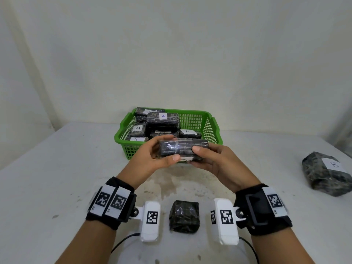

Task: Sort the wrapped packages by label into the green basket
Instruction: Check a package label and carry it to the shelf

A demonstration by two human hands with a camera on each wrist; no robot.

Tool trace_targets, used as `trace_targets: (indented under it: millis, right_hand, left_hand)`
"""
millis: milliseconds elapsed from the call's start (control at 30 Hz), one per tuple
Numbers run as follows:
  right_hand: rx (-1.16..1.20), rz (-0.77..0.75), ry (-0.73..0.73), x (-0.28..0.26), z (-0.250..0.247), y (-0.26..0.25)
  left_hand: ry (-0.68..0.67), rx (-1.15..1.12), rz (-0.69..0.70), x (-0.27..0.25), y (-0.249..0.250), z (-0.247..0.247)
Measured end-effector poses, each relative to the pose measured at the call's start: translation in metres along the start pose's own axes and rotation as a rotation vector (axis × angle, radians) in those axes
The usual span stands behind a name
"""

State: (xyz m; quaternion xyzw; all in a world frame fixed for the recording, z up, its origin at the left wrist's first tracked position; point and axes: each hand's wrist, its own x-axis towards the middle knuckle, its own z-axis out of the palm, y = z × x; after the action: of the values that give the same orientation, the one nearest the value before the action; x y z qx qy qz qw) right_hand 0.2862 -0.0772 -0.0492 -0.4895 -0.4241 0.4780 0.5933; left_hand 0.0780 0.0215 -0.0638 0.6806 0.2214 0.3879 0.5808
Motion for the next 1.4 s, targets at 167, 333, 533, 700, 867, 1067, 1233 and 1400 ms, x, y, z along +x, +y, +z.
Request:
trace_targets:
  millis: [167,333,533,700,867,1067,1233,1400]
  right_hand:
    - [-0.006,-0.027,0.016,0.002,0.000,0.001]
    - [-0.045,-0.031,0.040,0.003,0.005,0.002]
    - [-0.042,-0.012,0.031,0.002,0.003,0.001]
    - [-0.046,-0.001,0.018,0.003,0.000,0.005]
    - [-0.039,0.003,0.010,0.003,0.000,0.005]
    - [-0.025,-0.023,0.021,0.002,0.001,0.002]
    - [-0.070,-0.022,-0.021,0.004,-0.003,0.003]
    - [0.048,0.065,-0.036,0.000,0.002,0.000]
  left_hand:
    - [0.082,-0.158,-0.155,0.001,0.003,0.008]
    - [0.058,-0.098,-0.146,0.000,0.001,0.005]
    - [0.061,-0.119,-0.149,0.000,0.001,0.005]
    - [0.077,-0.228,-0.193,0.000,0.003,0.004]
    - [0.070,-0.178,-0.172,0.002,0.000,0.001]
    - [0.033,-0.146,-0.132,0.002,-0.001,-0.002]
    - [0.046,-0.103,-0.017,0.001,-0.001,-0.004]
    - [-0.038,-0.081,0.036,0.000,-0.001,-0.002]
